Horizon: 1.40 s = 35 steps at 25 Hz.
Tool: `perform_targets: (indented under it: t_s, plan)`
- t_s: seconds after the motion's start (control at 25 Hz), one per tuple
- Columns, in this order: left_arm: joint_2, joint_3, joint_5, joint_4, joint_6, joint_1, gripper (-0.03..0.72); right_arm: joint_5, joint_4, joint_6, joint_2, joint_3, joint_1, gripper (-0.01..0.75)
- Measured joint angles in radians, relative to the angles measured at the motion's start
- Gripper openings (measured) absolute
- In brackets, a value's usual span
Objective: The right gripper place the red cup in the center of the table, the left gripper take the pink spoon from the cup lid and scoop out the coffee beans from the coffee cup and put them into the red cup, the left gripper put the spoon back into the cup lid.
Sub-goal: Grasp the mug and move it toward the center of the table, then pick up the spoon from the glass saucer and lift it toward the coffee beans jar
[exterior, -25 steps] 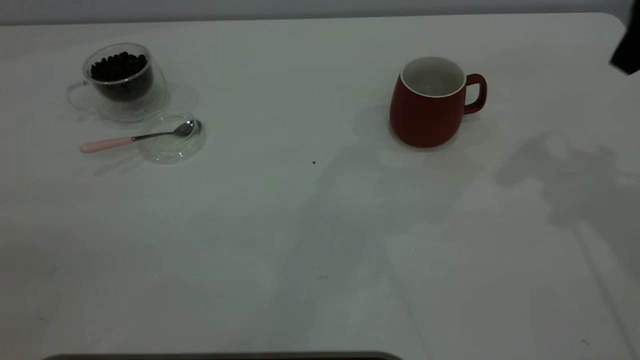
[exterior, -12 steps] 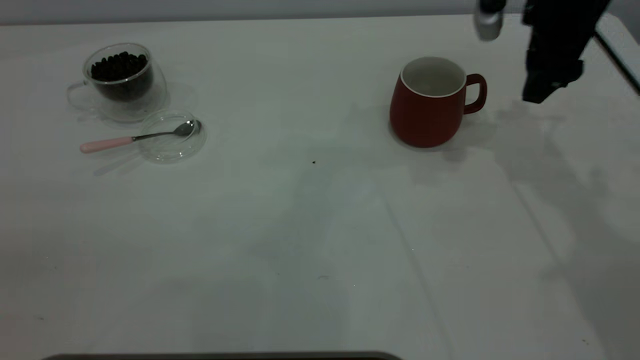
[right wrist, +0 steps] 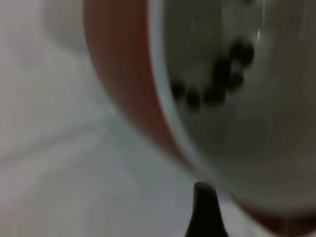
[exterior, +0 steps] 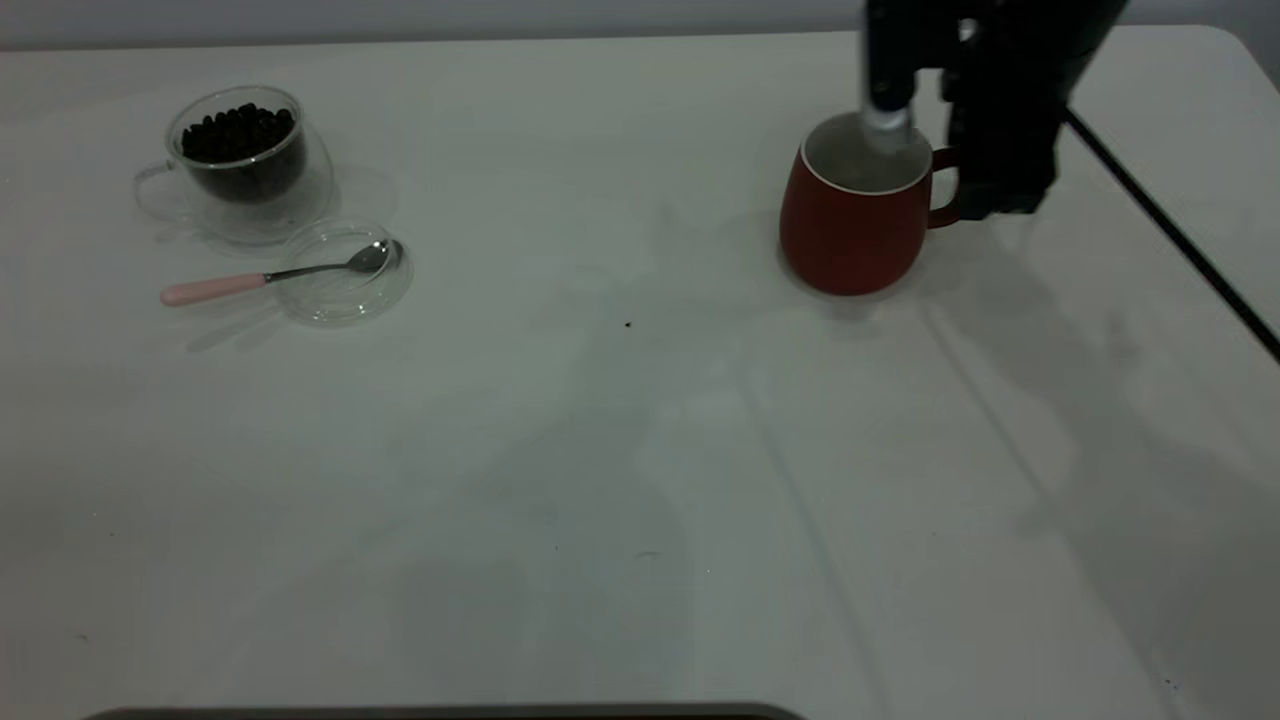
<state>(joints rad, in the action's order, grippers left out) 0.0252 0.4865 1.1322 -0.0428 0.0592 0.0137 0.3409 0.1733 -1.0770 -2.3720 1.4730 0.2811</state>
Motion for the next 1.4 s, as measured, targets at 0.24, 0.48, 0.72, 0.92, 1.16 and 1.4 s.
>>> perform_targets:
  t_s: [0.24,0.48,0.72,0.92,1.16,1.4]
  plan:
    - [0.0,0.0,0.0,0.0,0.0,0.0,0.59,-0.015,-0.016,0.013,-0.008,0.0,0.079,0.586]
    - [0.0,0.0,0.0,0.0,0.0,0.0,0.59,-0.056,-0.135,0.065,-0.008,0.0,0.168,0.586]
    - [0.0,0.0,0.0,0.0,0.0,0.0,0.59,-0.113,-0.377,0.072,-0.009,0.0,0.249,0.586]
    - [0.0,0.0,0.0,0.0,0.0,0.0,0.59,-0.149,-0.501,0.072,0.003,0.0,0.297,0.586]
    - [0.0,0.0,0.0,0.0,0.0,0.0,0.59,0.216,-0.514,0.232,0.247,0.0,0.246,0.586]
    - [0.0,0.0,0.0,0.0,0.0,0.0,0.59,0.699,-0.391,0.563,0.594,0.0,0.176,0.586]
